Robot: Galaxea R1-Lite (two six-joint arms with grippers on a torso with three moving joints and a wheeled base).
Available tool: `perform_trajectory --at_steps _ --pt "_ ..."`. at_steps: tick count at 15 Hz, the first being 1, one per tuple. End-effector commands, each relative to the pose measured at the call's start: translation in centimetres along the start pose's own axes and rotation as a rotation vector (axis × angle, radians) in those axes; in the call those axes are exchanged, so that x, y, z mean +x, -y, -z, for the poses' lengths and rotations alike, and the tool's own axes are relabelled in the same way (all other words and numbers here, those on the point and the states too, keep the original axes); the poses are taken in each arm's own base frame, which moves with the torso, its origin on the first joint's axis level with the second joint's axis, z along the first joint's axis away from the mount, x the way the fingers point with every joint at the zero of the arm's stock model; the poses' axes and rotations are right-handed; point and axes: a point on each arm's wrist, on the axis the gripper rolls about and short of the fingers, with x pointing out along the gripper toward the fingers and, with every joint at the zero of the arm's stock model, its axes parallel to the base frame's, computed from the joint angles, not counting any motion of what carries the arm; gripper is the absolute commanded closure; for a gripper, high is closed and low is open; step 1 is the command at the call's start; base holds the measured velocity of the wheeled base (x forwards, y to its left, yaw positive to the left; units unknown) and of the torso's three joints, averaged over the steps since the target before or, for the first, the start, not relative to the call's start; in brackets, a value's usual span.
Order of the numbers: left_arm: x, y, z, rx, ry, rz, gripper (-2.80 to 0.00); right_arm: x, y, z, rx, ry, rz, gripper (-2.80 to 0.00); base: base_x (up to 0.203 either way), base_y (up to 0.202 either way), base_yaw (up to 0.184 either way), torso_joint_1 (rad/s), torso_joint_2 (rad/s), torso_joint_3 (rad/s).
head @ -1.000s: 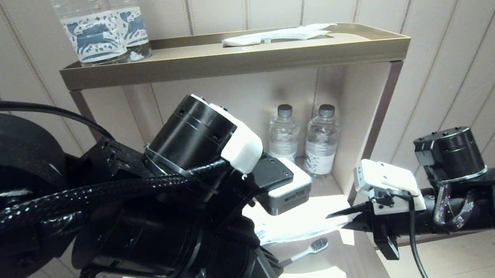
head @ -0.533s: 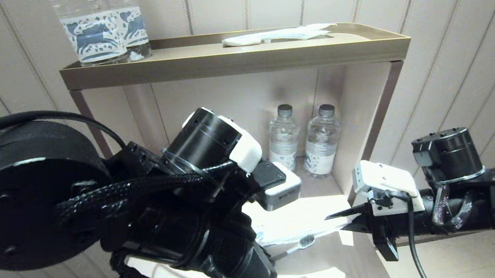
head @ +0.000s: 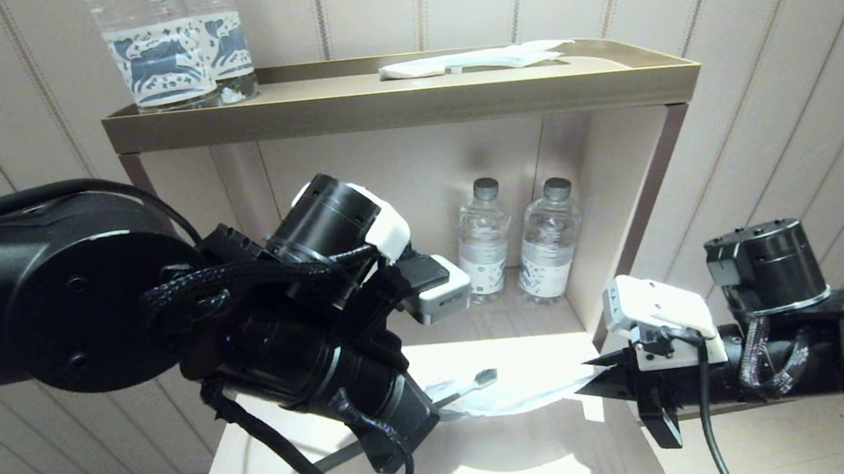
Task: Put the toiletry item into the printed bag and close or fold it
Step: Place the toothbrush in the storage bag
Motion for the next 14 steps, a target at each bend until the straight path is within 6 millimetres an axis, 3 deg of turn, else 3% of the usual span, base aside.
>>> perform_trajectory --at_steps 1,3,7,14 --pt "0.5 -0.2 -0.1 0.0 -0.009 0.001 0.0 0.0 -0.1 0.0 -0.006 0.005 -0.004 0.0 0.0 0.0 0.0 0.0 0.0 0.0" --pt "1.2 -0.3 -0.1 0.026 -0.025 0.007 0.0 -0.1 -0.2 -0.2 -0.009 0.014 -0.017 0.0 0.0 0.0 0.0 0.0 0.0 0.0" --pt "0.5 -0.1 -0.9 0.045 0.038 0.113 0.0 -0.4 -0.4 -0.5 0.032 0.046 -0.134 0.0 0.0 0.0 0.0 0.0 0.0 0.0" --pt "1.4 0.1 -1.4 0.078 0.071 0.199 0.0 -0.6 -0.3 -0.6 0.033 0.055 -0.144 0.0 0.0 0.0 0.0 0.0 0.0 0.0"
